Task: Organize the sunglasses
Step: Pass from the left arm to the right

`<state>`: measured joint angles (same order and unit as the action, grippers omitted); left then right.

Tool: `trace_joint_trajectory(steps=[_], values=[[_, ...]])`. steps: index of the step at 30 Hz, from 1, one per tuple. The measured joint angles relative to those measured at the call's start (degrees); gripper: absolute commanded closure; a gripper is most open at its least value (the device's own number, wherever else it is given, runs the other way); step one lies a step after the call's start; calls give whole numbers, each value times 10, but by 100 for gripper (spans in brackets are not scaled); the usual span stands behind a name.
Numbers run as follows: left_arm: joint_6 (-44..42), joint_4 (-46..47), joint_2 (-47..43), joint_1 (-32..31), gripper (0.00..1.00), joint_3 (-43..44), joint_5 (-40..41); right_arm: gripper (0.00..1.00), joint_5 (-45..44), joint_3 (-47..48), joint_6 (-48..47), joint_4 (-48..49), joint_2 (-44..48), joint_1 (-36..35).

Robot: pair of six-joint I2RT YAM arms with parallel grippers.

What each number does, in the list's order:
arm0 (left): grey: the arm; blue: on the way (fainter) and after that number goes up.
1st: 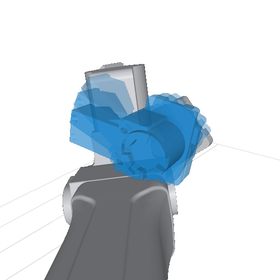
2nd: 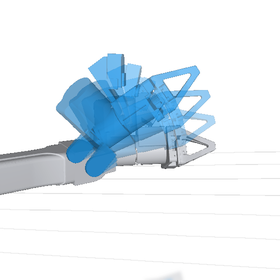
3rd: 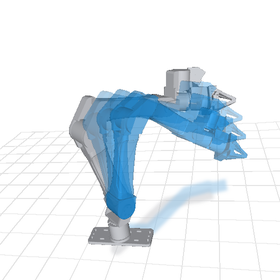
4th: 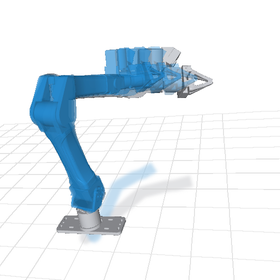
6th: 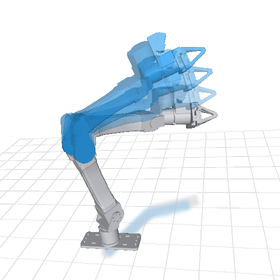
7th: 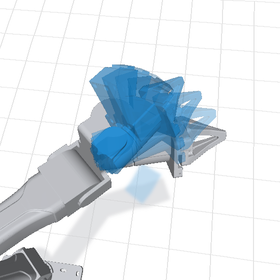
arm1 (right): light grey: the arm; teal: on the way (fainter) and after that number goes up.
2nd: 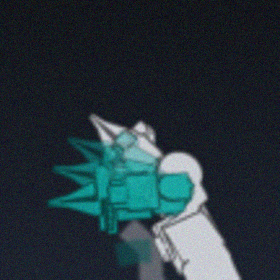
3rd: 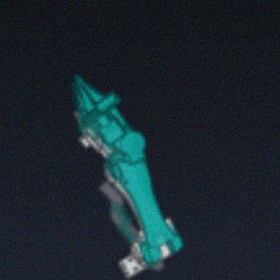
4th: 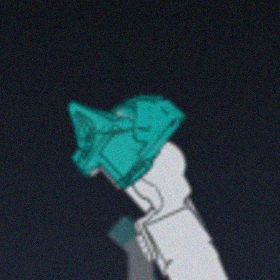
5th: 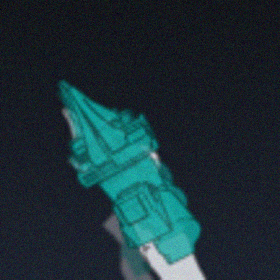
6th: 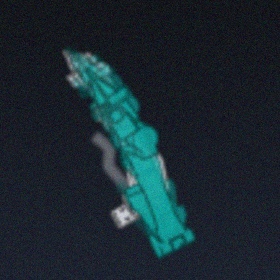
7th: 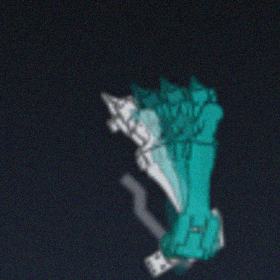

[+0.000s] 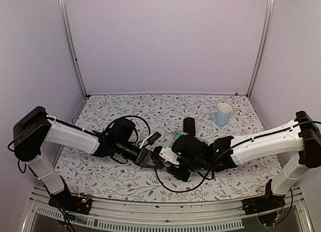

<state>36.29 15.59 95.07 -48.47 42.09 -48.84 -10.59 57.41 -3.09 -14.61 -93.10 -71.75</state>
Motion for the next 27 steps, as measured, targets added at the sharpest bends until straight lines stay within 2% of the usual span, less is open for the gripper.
trace_joint_trajectory(steps=[5,16,27], values=[[2,1,2,0,77,1,-1,67,-3,1,0,-4,0,-2],[3,2,2,0,50,1,-1,68,-5,1,7,-4,-1,-2],[3,13,2,2,32,1,-9,69,-10,-15,28,-4,-1,-2]])
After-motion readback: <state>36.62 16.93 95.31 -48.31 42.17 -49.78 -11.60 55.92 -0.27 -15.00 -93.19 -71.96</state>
